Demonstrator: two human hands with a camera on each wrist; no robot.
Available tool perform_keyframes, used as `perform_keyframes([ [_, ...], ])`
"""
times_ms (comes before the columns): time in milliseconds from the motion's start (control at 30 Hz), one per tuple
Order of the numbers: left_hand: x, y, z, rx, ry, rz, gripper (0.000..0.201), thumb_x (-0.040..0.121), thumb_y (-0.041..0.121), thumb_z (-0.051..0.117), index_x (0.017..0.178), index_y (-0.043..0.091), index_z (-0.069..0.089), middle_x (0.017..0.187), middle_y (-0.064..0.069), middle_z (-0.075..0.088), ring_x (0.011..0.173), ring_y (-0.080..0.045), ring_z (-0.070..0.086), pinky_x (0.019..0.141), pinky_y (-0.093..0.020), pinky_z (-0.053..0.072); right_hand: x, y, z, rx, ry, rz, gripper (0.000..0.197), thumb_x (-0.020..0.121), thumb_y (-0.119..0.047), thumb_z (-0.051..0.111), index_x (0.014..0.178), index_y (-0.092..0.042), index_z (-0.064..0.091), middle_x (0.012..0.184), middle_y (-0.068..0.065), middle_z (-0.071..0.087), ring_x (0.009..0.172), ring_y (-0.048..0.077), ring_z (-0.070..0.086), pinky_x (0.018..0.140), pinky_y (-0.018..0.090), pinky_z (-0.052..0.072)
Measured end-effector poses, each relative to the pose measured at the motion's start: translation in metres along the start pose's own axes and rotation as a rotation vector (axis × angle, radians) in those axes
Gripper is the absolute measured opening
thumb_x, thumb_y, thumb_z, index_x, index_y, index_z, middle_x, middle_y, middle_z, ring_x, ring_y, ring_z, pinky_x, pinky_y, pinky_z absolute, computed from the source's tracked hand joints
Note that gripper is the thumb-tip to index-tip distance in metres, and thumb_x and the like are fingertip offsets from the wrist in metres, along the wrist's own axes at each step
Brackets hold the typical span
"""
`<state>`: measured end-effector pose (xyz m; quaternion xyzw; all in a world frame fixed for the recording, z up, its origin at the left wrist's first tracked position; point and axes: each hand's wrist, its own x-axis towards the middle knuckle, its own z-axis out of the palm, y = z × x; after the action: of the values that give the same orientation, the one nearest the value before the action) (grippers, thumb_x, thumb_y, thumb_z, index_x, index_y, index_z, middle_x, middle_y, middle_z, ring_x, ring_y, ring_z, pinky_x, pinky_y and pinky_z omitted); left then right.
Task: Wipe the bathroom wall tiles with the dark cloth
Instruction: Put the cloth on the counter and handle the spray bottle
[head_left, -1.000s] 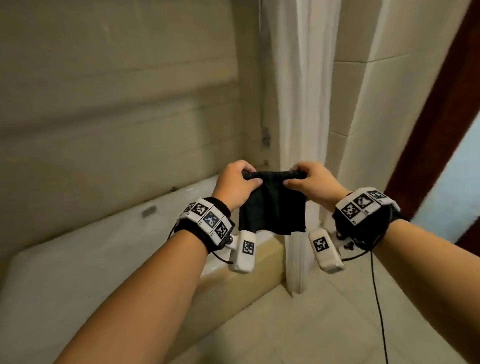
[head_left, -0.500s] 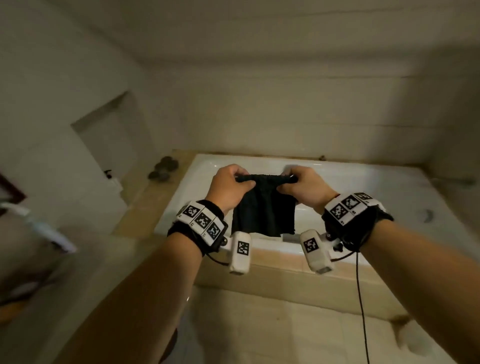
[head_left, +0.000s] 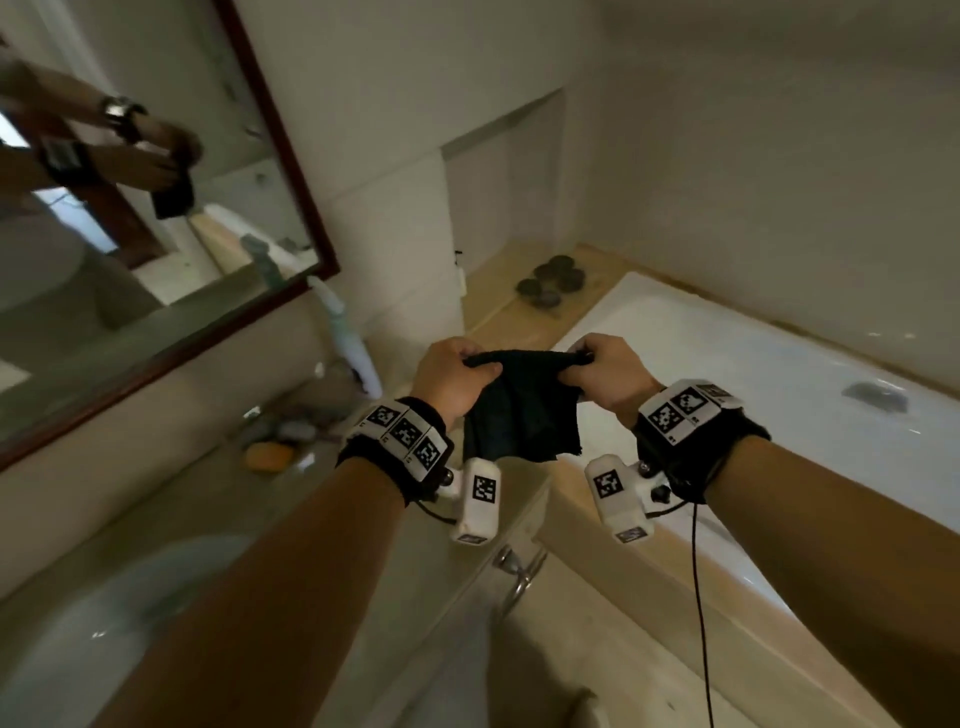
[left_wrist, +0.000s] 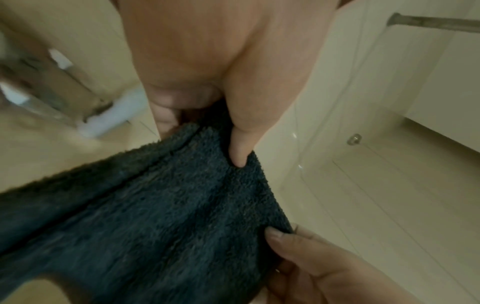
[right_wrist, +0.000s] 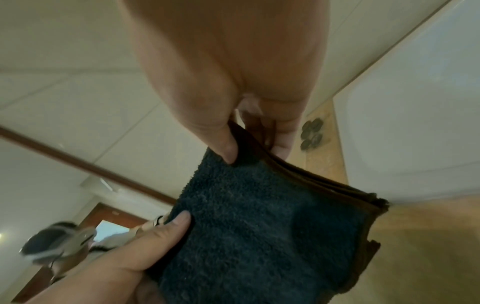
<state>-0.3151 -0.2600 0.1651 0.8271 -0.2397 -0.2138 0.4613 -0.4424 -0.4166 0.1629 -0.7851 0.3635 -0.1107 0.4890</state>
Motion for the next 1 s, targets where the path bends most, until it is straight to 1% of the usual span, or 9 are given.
perform_keyframes([
  [200,0.029,-0.054,-0.058,-0.093,0.163,-0.183,0.023,0.088,0.022,0.074,0.102,0.004,0.068,0.099,-0.012,0.071,0.095,-0.025,0.067,0.09,-0.04,0.056,0.066,-0.036,0.089,-0.032,-0.225,-0.096,0.016,0.086,-0.007,0.062,0.081,-0.017,0.051,0.087,0.014,0.059,0.091,0.035,0.062,0.081,0.046,0.053],
  [333,0.041,-0.094,-0.094,-0.198,0.289,-0.302,0.023,0.089,0.021,0.073,0.103,0.003,0.069,0.089,-0.008,0.07,0.081,-0.021,0.068,0.062,-0.025,0.055,0.098,-0.056,0.146,-0.059,-0.348,-0.182,0.019,0.091,-0.007,0.058,0.109,-0.009,0.053,0.093,0.004,0.056,0.08,0.015,0.054,0.06,0.023,0.041],
  [467,0.051,-0.136,-0.125,-0.267,0.412,-0.439,0.024,0.088,0.025,0.075,0.101,0.006,0.065,0.092,-0.007,0.07,0.08,-0.02,0.068,0.069,-0.032,0.057,0.113,-0.072,0.203,-0.011,-0.538,-0.129,0.05,0.086,0.004,0.059,0.13,-0.014,0.043,0.101,0.01,0.056,0.09,0.026,0.059,0.069,0.035,0.053],
  [567,0.061,-0.174,-0.15,-0.315,0.475,-0.518,0.029,0.086,0.029,0.076,0.103,0.008,0.065,0.099,-0.011,0.071,0.089,-0.029,0.07,0.081,-0.043,0.059,0.121,-0.079,0.247,-0.071,-0.617,-0.216,0.077,0.082,0.008,0.064,0.144,-0.02,0.03,0.096,0.007,0.055,0.08,0.021,0.059,0.06,0.023,0.054],
  [633,0.069,-0.197,-0.167,-0.373,0.49,-0.557,0.028,0.088,0.026,0.074,0.106,0.007,0.064,0.105,-0.015,0.071,0.093,-0.034,0.07,0.078,-0.039,0.058,0.127,-0.085,0.273,-0.11,-0.633,-0.249,0.082,0.078,0.004,0.065,0.145,-0.026,0.03,0.096,0.008,0.057,0.077,0.027,0.062,0.062,0.035,0.058],
  [667,0.073,-0.207,-0.177,-0.403,0.505,-0.574,0.027,0.09,0.023,0.072,0.108,0.006,0.064,0.107,-0.016,0.07,0.095,-0.034,0.069,0.075,-0.037,0.056,0.131,-0.088,0.286,-0.118,-0.64,-0.252,0.079,0.077,0.003,0.065,0.142,-0.027,0.032,0.096,0.009,0.059,0.077,0.03,0.063,0.062,0.039,0.059],
  [767,0.087,-0.235,-0.204,-0.485,0.552,-0.627,0.013,0.093,0.016,0.069,0.1,0.008,0.062,0.106,-0.015,0.068,0.09,-0.029,0.066,0.075,-0.035,0.055,0.141,-0.095,0.329,-0.177,-0.635,-0.263,0.063,0.077,0.0,0.062,0.126,-0.035,0.041,0.099,0.008,0.058,0.078,0.021,0.061,0.059,0.027,0.054],
  [833,0.093,-0.251,-0.221,-0.547,0.551,-0.669,0.01,0.093,0.012,0.067,0.089,0.015,0.058,0.096,-0.011,0.066,0.08,-0.023,0.064,0.066,-0.034,0.053,0.149,-0.096,0.361,-0.202,-0.596,-0.267,0.055,0.075,-0.005,0.059,0.111,-0.046,0.048,0.107,0.006,0.058,0.093,0.023,0.061,0.074,0.035,0.055],
  [1000,0.103,-0.287,-0.248,-0.608,0.463,-0.709,0.035,0.089,-0.008,0.058,0.119,0.011,0.058,0.103,-0.011,0.063,0.082,-0.025,0.063,0.058,-0.029,0.05,0.169,-0.098,0.418,-0.304,-0.656,-0.23,0.046,0.086,0.001,0.058,0.129,-0.015,0.056,0.117,0.003,0.057,0.101,0.015,0.053,0.089,0.026,0.046],
])
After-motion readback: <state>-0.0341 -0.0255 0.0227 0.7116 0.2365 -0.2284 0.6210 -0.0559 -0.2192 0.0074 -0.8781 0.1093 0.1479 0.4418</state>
